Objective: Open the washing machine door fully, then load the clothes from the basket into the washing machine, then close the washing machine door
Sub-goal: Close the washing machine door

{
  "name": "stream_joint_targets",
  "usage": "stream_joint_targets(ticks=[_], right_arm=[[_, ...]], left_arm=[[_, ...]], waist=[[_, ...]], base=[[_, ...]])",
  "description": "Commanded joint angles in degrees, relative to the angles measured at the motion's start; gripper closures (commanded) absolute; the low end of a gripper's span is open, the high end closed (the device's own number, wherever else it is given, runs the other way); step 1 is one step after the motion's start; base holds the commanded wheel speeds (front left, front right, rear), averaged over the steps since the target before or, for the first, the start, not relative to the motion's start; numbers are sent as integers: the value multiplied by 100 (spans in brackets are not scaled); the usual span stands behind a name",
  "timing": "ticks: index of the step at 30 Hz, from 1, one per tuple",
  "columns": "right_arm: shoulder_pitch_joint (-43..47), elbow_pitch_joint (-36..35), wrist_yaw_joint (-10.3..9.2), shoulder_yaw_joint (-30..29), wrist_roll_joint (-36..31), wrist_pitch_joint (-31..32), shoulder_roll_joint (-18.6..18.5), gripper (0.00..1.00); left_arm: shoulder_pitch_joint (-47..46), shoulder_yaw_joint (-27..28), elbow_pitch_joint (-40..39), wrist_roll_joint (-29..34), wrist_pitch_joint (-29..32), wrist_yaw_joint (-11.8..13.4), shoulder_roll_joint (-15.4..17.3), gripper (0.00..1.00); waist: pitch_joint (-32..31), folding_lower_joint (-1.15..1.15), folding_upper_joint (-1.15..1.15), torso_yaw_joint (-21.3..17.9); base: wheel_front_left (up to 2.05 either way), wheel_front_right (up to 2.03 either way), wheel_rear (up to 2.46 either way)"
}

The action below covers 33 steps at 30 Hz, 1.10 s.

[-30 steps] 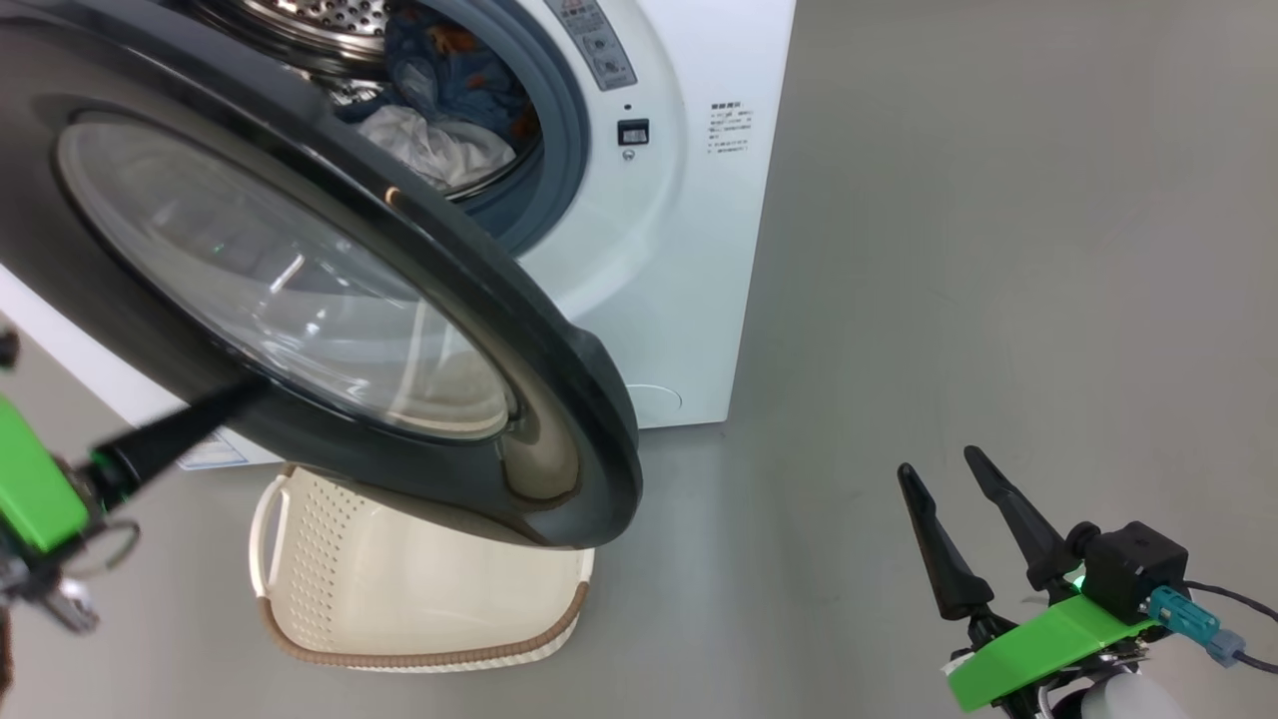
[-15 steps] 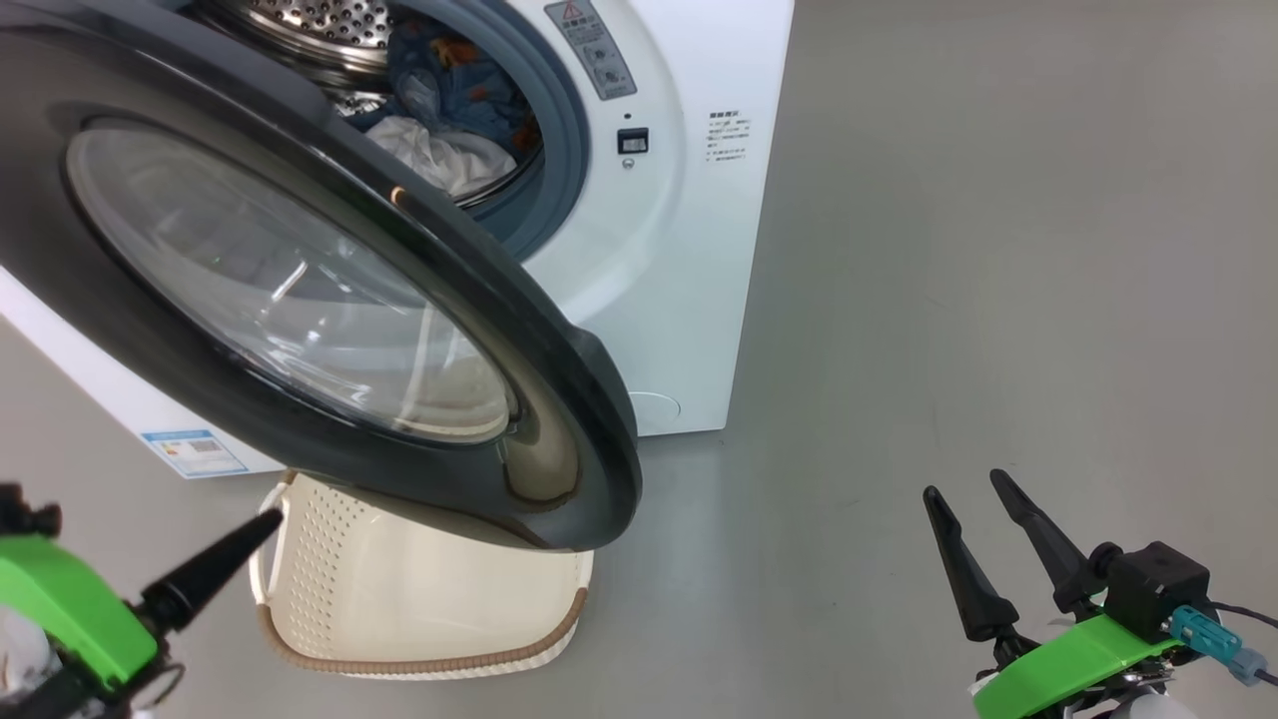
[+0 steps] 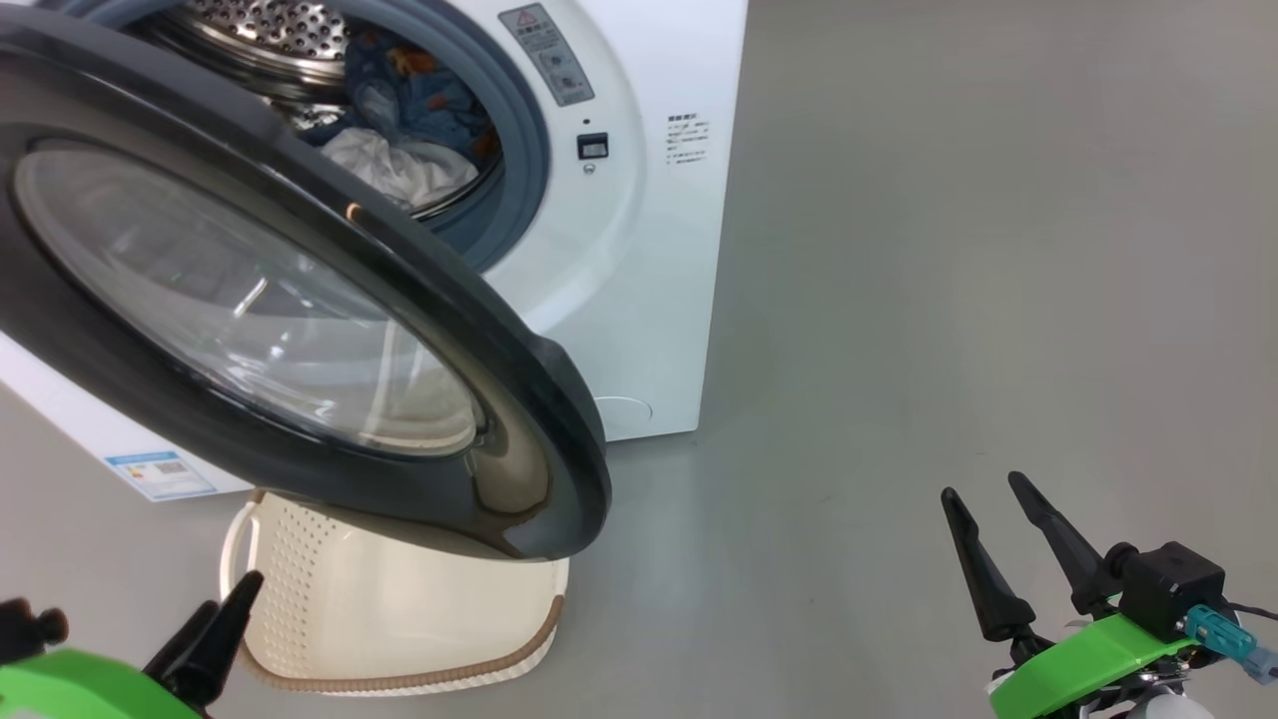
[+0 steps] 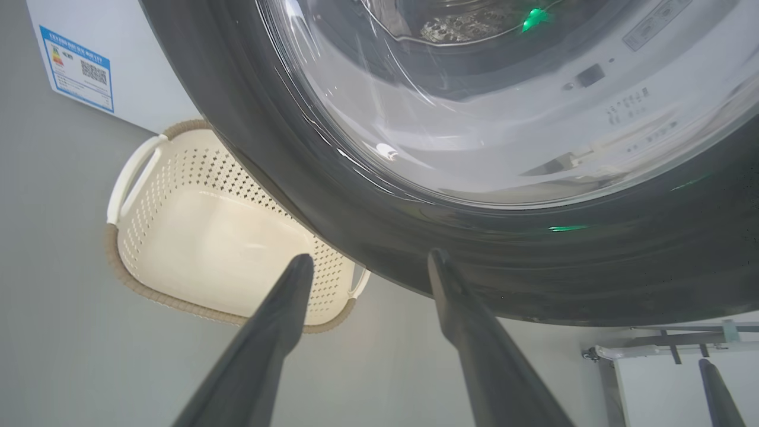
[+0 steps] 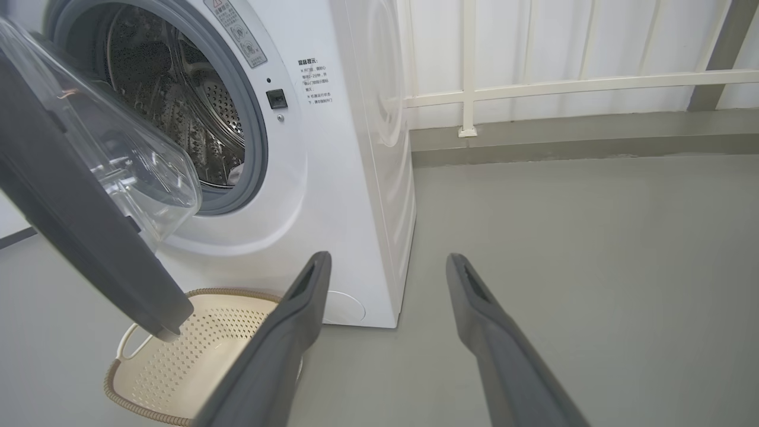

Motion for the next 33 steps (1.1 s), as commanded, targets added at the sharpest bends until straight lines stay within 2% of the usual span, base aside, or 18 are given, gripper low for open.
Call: stream_joint_targets(ticks=[1,7,11,13,15,16,20,25,28,33], right_arm=[[-10,-103,16,75,30,-28,-110,0],[-42,-73,16,28,42,-28,-151,0],[-83,-63,16,-43,36,-28,-182,0],[-87,-65,16,-81,34,-28,-187,0],[-85,-74,16,-134,29,-28,-187,0],[-85,-74,16,-134,29,-28,-187,0],[-77,-89,16,-198,23,-28,-188,0],[-41,-111,16,-298,21,-28,-197,0],[-35,-123,16,-336,22,-28,-210,0],[-12,-133,16,-343,-1,-28,-186,0]], left_arm=[[-71,96,-92,216,-459,-40,293,0],[50,-656,127,927,-2172,-40,504,0],[-43,-1054,554,1424,-2955,-40,569,0],[-89,-982,662,1726,-3014,-40,508,0],[-111,-597,549,2146,-3020,-40,316,0],[-111,-597,549,2146,-3020,-40,316,0],[110,71,215,3004,-3023,-40,-175,0],[351,623,-224,3894,-3024,-40,-674,0],[468,835,-400,4228,-3024,-40,-916,0],[619,938,-449,4608,-3025,-40,-1126,0]], waist=[[-20,0,0,-58],[-27,0,0,-116],[-33,0,0,-130],[-45,0,0,-133],[-51,0,0,-131],[-51,0,0,-131],[-93,0,0,-156],[-143,0,0,-181],[-167,0,0,-203],[-185,0,0,-242]], base=[[0,0,0],[0,0,0],[0,0,0],[0,0,0],[0,0,0],[0,0,0],[0,0,0],[0,0,0],[0,0,0],[0,0,0]])
